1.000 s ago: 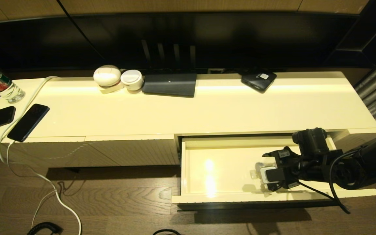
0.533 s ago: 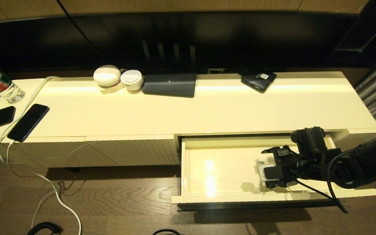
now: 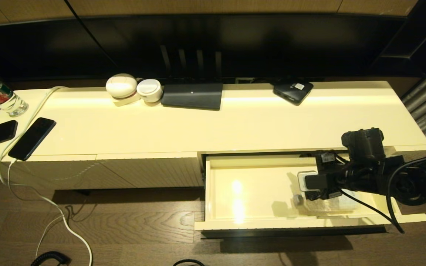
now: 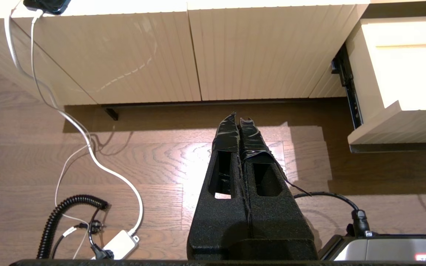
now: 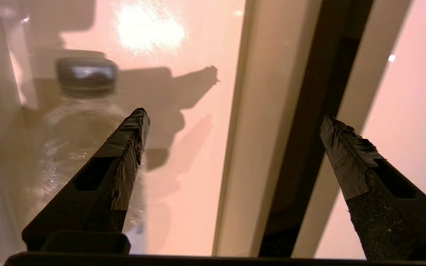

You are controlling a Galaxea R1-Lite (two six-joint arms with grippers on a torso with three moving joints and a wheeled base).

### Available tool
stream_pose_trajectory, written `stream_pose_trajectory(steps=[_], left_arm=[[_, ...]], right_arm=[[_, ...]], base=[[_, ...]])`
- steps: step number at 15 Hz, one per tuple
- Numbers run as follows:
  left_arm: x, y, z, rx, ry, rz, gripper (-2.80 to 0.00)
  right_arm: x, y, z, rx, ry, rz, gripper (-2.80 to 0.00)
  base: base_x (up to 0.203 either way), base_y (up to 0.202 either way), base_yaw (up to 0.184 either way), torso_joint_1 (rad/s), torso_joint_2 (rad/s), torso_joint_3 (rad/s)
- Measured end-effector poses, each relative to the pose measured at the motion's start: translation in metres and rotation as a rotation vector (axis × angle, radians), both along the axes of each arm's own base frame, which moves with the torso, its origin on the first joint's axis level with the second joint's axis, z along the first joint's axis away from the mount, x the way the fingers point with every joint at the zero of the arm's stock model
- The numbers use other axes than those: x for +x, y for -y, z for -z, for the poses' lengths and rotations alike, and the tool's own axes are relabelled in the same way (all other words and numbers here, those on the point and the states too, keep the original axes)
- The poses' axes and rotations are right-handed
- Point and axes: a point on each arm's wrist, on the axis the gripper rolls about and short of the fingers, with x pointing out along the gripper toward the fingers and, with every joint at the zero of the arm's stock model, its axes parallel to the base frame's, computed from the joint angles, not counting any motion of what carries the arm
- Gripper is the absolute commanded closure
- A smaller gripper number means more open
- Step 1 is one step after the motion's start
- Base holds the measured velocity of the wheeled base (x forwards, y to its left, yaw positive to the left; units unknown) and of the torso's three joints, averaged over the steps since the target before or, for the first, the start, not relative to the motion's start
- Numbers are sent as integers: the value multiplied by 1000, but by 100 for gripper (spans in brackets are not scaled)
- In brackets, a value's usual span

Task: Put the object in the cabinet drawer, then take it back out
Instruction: Close the drawer

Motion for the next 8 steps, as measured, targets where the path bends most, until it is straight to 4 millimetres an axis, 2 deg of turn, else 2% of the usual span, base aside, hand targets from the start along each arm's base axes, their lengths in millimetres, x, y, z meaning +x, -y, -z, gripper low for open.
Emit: stream_pose_trajectory(steps=[7,8], left_arm=[[0,0,0,0,0,0,0],[0,0,0,0,0,0,0]], right_arm=[[-30,11,-44,82,67,54,-280],[-34,11,-49,121,74,78,0]], base=[[0,0,0,0,0,0],[0,0,0,0,0,0]])
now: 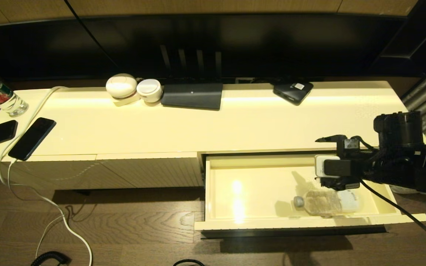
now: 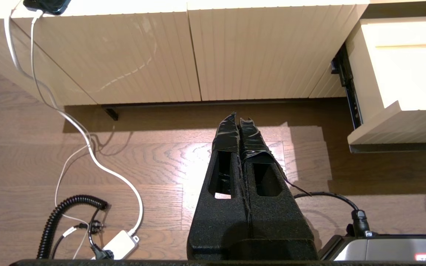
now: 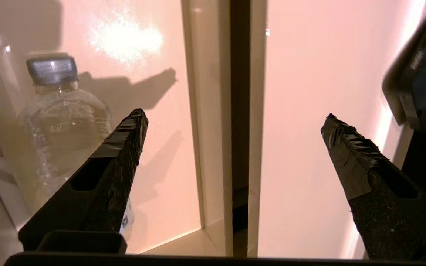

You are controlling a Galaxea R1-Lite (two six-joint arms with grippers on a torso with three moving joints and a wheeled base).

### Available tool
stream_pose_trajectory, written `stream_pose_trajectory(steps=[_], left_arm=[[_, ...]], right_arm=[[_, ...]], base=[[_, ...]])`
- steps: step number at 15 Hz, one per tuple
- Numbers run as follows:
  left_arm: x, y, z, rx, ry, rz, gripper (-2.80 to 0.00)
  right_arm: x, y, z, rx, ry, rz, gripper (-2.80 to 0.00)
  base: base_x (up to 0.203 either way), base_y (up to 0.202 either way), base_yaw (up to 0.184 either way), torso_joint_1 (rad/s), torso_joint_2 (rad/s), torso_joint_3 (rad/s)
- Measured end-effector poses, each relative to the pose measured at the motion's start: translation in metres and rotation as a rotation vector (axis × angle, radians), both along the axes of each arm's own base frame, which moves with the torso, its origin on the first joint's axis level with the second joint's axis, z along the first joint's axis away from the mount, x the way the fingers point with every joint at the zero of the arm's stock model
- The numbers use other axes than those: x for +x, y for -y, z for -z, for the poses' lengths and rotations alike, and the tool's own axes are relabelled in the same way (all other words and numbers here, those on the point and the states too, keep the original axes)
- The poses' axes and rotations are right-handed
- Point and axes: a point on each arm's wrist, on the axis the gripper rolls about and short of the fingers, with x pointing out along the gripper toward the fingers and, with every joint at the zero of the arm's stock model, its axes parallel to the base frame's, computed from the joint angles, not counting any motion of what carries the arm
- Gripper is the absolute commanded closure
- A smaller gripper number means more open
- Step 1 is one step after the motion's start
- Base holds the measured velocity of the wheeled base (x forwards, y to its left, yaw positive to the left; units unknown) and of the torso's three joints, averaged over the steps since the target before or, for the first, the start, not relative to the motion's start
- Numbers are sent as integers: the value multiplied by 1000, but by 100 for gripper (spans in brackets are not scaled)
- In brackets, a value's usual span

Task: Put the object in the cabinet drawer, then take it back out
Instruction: Close the drawer

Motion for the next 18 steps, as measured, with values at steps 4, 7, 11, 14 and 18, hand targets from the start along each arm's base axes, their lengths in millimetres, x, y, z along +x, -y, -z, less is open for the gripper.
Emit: stream_pose_trajectory(steps=[4,7,11,14,18], left_arm=[[0,0,0,0,0,1,0],[0,0,0,0,0,0,0],[0,0,0,0,0,0,0],[0,0,0,0,0,0,0],[0,0,0,0,0,1,0]], right_arm=[[-22,4,-16,195,-8,100,0],[-48,9,-10,302,-68,157,0],[-95,15,13,353,-165,178,0],[-128,20,38,353,-252,150,0],[-157,23,64,344,-465,106,0]], base=[[0,0,0,0,0,0],[0,0,0,0,0,0],[0,0,0,0,0,0],[0,0,0,0,0,0],[0,0,0,0,0,0]])
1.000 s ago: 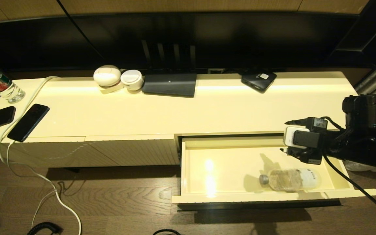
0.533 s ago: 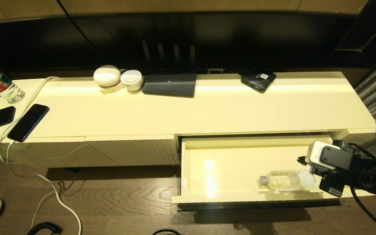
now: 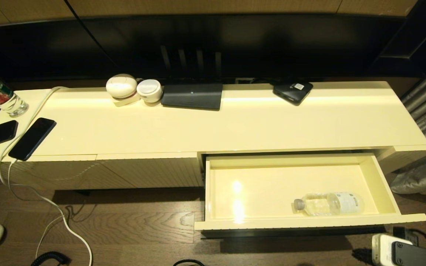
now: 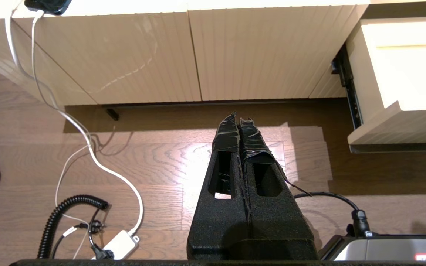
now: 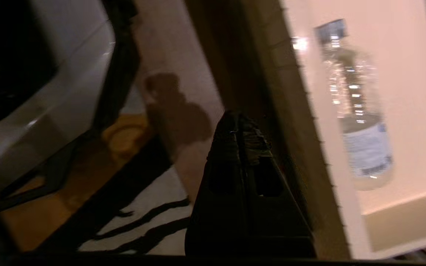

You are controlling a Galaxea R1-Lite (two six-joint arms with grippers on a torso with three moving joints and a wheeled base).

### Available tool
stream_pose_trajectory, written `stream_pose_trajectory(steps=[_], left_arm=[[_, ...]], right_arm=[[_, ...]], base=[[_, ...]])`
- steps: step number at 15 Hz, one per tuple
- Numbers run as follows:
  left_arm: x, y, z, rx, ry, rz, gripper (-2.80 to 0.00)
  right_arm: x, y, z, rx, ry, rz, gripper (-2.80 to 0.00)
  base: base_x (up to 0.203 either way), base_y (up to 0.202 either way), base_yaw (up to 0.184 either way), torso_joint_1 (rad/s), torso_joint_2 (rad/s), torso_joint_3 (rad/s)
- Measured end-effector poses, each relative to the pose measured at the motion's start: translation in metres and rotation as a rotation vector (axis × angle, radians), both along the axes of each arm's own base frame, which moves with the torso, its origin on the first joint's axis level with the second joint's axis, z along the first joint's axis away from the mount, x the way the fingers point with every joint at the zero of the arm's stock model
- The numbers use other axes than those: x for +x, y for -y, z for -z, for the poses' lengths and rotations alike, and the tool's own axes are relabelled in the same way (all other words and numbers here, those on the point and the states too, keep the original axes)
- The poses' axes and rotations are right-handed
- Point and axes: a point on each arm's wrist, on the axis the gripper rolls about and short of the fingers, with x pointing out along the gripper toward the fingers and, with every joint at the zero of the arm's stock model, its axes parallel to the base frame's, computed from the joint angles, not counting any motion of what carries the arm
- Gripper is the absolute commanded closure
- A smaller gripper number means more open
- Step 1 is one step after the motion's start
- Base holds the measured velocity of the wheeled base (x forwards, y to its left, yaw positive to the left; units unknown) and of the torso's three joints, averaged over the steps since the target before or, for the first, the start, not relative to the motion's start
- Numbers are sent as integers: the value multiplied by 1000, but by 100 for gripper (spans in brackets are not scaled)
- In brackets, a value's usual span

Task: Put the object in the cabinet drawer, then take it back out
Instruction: Close the drawer

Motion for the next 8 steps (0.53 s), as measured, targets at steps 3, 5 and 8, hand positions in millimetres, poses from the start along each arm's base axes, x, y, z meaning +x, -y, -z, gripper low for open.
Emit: stream_pose_trajectory(steps=[3,5,8], left_arm=[[0,0,0,0,0,0,0],[0,0,0,0,0,0,0],[0,0,0,0,0,0,0]], right_arm=[[-10,0,12,0,-149,-78,0],[-7,0,17,-32,-178,-113,0],[7,-2,27,-57,-220,-130,0]], base=[[0,0,0,0,0,0],[0,0,0,0,0,0],[0,0,0,0,0,0]])
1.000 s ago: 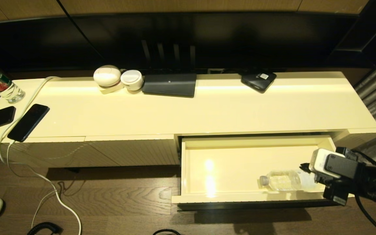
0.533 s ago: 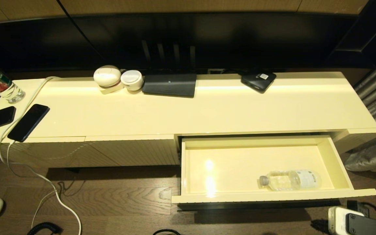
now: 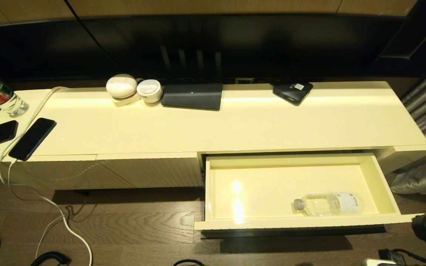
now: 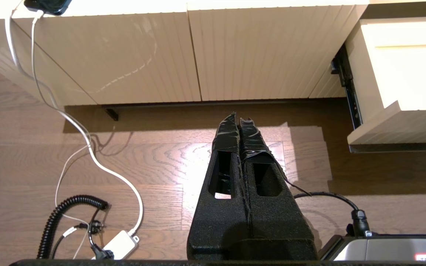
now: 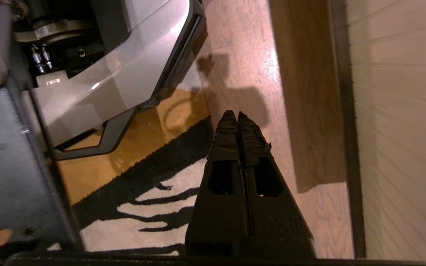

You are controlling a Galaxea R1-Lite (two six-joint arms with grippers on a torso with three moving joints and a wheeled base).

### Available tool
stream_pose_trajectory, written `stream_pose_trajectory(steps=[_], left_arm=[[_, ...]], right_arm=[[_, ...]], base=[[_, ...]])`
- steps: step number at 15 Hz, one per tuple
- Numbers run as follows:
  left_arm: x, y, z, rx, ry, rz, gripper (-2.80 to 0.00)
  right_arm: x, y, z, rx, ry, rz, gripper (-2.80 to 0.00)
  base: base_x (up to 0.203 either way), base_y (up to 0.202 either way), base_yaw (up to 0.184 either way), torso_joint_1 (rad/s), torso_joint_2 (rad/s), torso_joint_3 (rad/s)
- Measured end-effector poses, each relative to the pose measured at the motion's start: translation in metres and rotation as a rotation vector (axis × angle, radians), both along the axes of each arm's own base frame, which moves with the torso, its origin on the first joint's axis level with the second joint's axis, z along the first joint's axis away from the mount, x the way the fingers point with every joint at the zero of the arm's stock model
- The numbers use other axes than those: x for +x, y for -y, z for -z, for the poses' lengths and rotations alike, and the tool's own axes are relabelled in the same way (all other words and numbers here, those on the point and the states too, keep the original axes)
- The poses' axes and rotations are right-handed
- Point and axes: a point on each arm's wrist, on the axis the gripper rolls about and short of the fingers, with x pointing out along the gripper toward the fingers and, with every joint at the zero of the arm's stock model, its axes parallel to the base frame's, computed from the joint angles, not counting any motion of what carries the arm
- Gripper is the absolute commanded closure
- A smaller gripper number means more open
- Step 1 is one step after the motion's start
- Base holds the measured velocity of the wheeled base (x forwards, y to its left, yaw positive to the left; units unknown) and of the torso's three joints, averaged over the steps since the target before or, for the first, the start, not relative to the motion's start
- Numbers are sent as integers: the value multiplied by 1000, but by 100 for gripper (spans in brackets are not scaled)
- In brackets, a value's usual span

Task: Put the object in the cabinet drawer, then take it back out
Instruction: Close the drawer

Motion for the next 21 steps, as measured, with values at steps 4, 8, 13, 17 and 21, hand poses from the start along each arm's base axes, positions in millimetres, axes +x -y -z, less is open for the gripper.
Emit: stream_pose_trajectory(steps=[4,8,13,17,21], left_arm=[[0,0,0,0,0,0,0],[0,0,0,0,0,0,0],[0,0,0,0,0,0,0],[0,0,0,0,0,0,0],[0,0,0,0,0,0,0]], right_arm=[[34,-1,12,-8,48,35,0],[65,-1,16,-43,139,82,0],[87,-3,19,-83,221,124,0],[107,-6,18,-71,320,137,0],[122,-9,16,-60,398,144,0]], base=[[0,0,0,0,0,0],[0,0,0,0,0,0],[0,0,0,0,0,0],[0,0,0,0,0,0],[0,0,0,0,0,0]])
